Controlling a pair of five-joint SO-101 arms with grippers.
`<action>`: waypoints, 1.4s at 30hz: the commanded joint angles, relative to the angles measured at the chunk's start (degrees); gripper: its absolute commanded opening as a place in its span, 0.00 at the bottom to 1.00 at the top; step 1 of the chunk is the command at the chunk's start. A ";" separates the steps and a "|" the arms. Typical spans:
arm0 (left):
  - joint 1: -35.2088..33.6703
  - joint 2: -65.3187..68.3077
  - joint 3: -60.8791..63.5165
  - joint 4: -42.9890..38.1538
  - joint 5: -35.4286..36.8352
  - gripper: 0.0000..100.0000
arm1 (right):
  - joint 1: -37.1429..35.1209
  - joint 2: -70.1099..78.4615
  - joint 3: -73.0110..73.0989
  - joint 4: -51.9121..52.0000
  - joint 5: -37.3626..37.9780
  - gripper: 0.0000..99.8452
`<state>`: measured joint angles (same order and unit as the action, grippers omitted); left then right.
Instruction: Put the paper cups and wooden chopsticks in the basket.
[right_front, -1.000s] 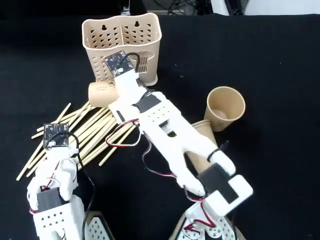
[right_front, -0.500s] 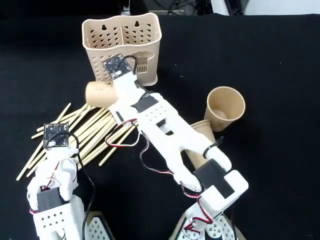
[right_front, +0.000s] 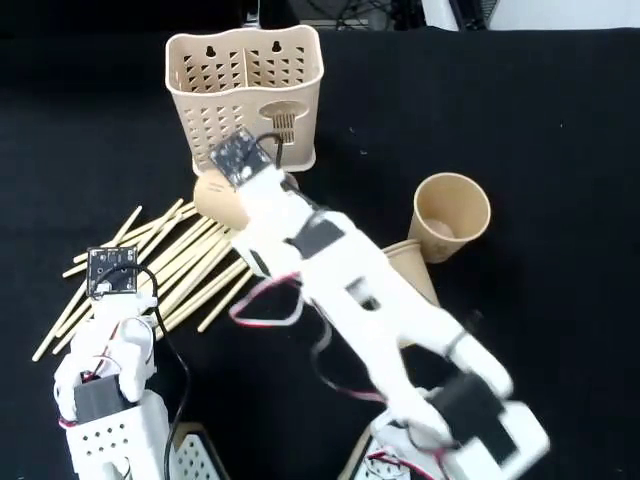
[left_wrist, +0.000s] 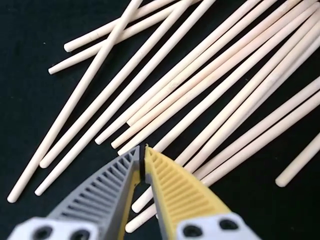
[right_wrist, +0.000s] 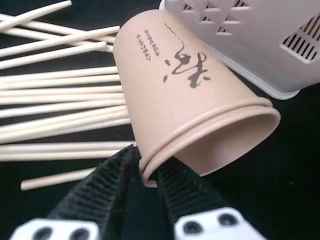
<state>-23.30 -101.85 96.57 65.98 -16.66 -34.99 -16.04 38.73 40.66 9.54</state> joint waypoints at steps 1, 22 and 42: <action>-0.48 -0.44 0.75 -0.18 -0.35 0.04 | -0.26 -14.81 3.21 4.57 5.36 0.01; -0.48 -0.44 0.75 0.00 -0.35 0.04 | 42.11 -41.36 -12.79 35.08 51.69 0.01; -0.48 -0.44 0.75 -0.09 -0.35 0.04 | 54.59 -41.80 -4.26 29.63 83.87 0.01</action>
<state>-23.30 -101.85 96.57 65.98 -16.66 18.81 -56.92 35.21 68.09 90.42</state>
